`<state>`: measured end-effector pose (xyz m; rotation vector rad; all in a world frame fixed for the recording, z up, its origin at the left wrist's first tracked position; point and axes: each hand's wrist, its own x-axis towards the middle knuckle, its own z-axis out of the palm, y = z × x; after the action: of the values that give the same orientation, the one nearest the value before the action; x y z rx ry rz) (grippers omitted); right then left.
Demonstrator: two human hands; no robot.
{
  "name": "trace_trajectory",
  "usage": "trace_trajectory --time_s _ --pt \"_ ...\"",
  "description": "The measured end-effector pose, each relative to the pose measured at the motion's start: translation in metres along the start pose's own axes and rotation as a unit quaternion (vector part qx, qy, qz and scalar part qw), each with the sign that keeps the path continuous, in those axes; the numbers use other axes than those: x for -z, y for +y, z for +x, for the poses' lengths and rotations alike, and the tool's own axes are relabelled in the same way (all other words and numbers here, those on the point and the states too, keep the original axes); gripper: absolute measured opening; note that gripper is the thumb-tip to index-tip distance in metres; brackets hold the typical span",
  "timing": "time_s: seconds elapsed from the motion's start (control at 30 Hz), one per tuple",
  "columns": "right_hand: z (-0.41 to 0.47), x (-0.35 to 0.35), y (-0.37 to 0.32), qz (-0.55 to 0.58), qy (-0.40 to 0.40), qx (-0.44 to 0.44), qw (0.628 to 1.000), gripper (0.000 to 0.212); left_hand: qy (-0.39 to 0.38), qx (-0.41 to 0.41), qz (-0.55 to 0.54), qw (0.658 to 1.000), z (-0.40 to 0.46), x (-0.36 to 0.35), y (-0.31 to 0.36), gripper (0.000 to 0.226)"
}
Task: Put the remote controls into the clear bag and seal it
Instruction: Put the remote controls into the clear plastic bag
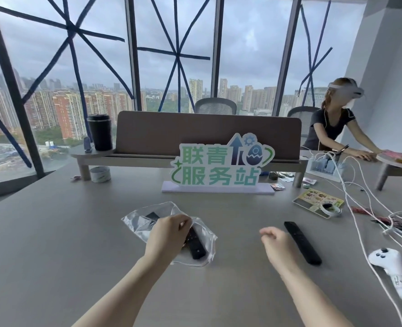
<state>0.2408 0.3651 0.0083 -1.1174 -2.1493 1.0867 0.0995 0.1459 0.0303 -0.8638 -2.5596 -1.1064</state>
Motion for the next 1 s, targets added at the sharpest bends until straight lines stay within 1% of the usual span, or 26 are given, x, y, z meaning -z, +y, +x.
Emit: trace_trajectory --time_s 0.07,0.1,0.17,0.23,0.33,0.37,0.4,0.43,0.47,0.5,0.53,0.57,0.63,0.7,0.73,0.8,0.9,0.93,1.0 --pt "0.023 0.025 0.024 -0.116 0.055 -0.023 0.991 0.028 -0.002 0.002 0.003 1.0 -0.002 -0.004 0.0 0.023" --pt "0.032 0.034 0.036 -0.169 0.063 -0.041 0.983 0.033 -0.005 0.003 0.006 1.0 -0.003 -0.006 0.0 0.022" --pt "0.04 0.045 0.053 -0.234 0.059 -0.087 0.967 0.043 -0.011 0.004 0.014 1.0 -0.005 -0.009 -0.001 0.021" --pt "0.044 0.046 0.066 -0.272 0.052 -0.111 0.955 0.044 -0.013 0.003 0.02 1.0 -0.008 -0.01 -0.002 0.02" --pt "0.049 0.045 0.08 -0.265 0.047 -0.117 0.956 0.039 -0.013 0.013 0.019 1.0 -0.013 -0.008 -0.005 0.019" --pt "0.048 0.046 0.079 -0.241 0.019 -0.112 0.964 0.035 -0.015 0.015 0.021 1.0 -0.015 -0.007 -0.007 0.018" --pt "0.045 0.048 0.075 -0.195 -0.02 -0.103 0.975 0.029 -0.017 0.014 0.028 0.999 -0.017 -0.007 -0.01 0.018" --pt "0.038 0.05 0.065 -0.115 -0.071 -0.099 0.986 0.025 -0.02 0.012 0.037 0.999 -0.018 -0.006 -0.012 0.018" --pt "0.03 0.052 0.055 -0.014 -0.123 -0.107 0.987 0.023 -0.022 0.01 0.042 0.999 -0.019 -0.005 -0.014 0.02" --pt "0.018 0.056 0.044 0.074 -0.175 -0.114 0.975 0.021 -0.023 0.01 0.043 0.999 -0.019 -0.005 -0.015 0.022" --pt "0.005 0.059 0.03 0.14 -0.235 -0.114 0.955 0.021 -0.02 0.011 0.039 0.999 -0.019 -0.004 -0.015 0.024" --pt "-0.008 0.06 0.017 0.169 -0.298 -0.11 0.933 0.022 -0.016 0.014 0.032 0.999 -0.017 -0.003 -0.014 0.025" --pt "-0.03 0.052 -0.007 0.165 -0.398 -0.097 0.897 0.024 -0.008 0.018 0.027 0.999 -0.015 0.0 -0.011 0.027" --pt "-0.046 0.028 -0.024 0.136 -0.451 -0.085 0.878 0.024 -0.005 0.017 0.032 0.999 -0.013 0.002 -0.008 0.027" --pt "-0.051 0.011 -0.032 0.12 -0.458 -0.082 0.877 0.024 -0.004 0.015 0.031 0.999 -0.013 0.003 -0.008 0.026" --pt "-0.059 -0.025 -0.047 0.109 -0.438 -0.077 0.889 0.025 -0.005 0.007 0.029 1.0 -0.014 0.006 -0.008 0.025" --pt "-0.068 -0.068 -0.061 0.165 -0.395 -0.065 0.902 0.019 -0.006 0.002 0.025 1.0 -0.013 0.01 -0.014 0.021" --pt "-0.07 -0.075 -0.063 0.163 -0.36 -0.045 0.917 0.016 -0.001 0.001 0.021 1.0 -0.013 0.011 -0.018 0.021" --pt "-0.068 -0.079 -0.058 0.107 -0.241 0.016 0.964 0.021 0.001 -0.012 0.019 1.0 -0.012 0.012 -0.026 0.022"
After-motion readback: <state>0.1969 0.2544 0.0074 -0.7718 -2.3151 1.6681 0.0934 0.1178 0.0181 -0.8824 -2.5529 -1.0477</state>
